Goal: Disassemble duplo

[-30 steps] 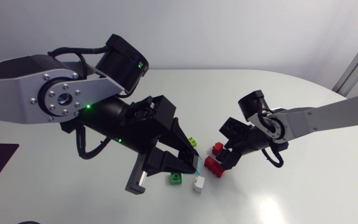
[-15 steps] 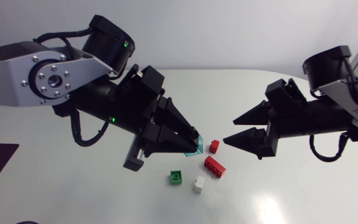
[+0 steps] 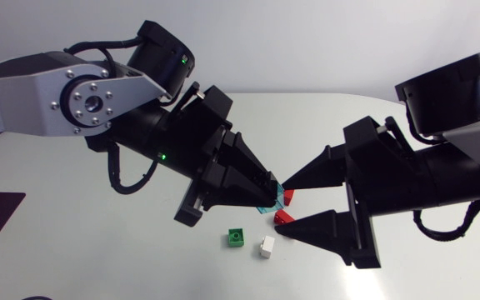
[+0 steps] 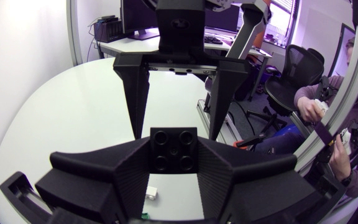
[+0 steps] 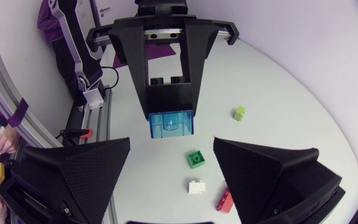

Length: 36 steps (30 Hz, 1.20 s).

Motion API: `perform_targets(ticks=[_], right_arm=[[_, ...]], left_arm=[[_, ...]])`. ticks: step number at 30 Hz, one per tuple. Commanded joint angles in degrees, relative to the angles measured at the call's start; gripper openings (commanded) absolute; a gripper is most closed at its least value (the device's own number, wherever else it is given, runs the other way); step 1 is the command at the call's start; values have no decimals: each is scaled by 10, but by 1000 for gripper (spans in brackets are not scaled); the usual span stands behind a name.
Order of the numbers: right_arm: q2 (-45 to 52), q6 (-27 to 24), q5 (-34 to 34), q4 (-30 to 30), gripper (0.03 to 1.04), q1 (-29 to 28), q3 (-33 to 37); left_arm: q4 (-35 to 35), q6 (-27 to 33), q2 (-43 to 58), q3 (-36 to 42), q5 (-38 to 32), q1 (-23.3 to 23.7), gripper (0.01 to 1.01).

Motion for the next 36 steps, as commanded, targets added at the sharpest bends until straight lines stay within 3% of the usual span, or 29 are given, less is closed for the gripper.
perform_targets(ticks=[1, 8, 13, 17, 22, 27, 32, 34, 36], right_arm=[[7, 11, 1, -3, 908, 6, -13], [9, 11, 1, -3, 854, 17, -8], [15, 11, 2, -2, 754, 23, -7], [15, 10, 1, -2, 608, 25, -4], [18, 8, 1, -2, 280, 29, -7], [14, 6, -1, -8, 234, 44, -8], [12, 5, 0, -9, 213, 50, -8], [12, 3, 0, -9, 213, 49, -9], [12, 2, 0, -9, 213, 47, -12]], left_arm=[[-12, -8, 10, 18, 11, -7, 341], [-21, -1, 8, 17, 12, -12, 341], [-27, 5, 8, 14, 13, -22, 341], [-32, 11, 9, 11, 12, -28, 341], [-33, 16, 9, 10, 12, -28, 341], [-41, 24, 9, 11, 12, -29, 343], [-50, 28, 8, 11, 12, -29, 466], [-55, 31, 5, 14, 12, -29, 618], [-64, 38, 3, 17, 12, -29, 703]])
